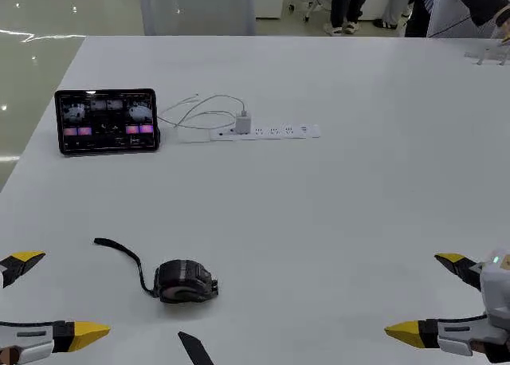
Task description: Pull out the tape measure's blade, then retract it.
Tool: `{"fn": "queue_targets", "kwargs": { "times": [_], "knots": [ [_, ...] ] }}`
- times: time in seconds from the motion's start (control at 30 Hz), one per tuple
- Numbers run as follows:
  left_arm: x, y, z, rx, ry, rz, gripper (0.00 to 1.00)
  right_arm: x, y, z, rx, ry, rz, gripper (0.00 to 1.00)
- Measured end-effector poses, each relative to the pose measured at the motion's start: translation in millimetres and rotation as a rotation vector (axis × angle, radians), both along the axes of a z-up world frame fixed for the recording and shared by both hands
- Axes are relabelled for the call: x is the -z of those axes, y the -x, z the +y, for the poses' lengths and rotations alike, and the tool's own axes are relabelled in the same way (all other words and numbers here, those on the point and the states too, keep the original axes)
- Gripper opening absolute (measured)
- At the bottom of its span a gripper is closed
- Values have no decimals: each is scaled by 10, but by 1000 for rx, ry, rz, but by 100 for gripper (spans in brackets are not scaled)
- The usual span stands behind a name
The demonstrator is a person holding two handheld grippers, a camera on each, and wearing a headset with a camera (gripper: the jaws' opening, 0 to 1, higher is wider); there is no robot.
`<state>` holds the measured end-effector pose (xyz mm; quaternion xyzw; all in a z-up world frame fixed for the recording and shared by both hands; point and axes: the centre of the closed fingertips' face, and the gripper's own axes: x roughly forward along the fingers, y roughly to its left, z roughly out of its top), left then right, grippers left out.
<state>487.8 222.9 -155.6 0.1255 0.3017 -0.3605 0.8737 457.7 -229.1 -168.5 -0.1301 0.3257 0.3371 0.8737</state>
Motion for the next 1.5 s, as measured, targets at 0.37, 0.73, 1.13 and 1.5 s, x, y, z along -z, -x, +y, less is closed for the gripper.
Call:
{"fn": "queue_targets", "kwargs": {
  "times": [0.37, 0.73, 1.13, 1.5],
  "knots": [
    [38, -151, -335, 169, -52, 14, 97, 36, -220, 477, -120, -6, 31, 99],
    [240, -251, -719, 405, -181, 54, 98, 137, -426, 1025, -253, 7, 40, 99],
    [428, -398, -1074, 528, -237, 90, 88, 348, -554, 1564, -368, 9, 63, 99],
    [586, -446, -1291, 634, -295, 129, 75, 389, -675, 2014, -454, 0, 70, 99]
  ]
}}
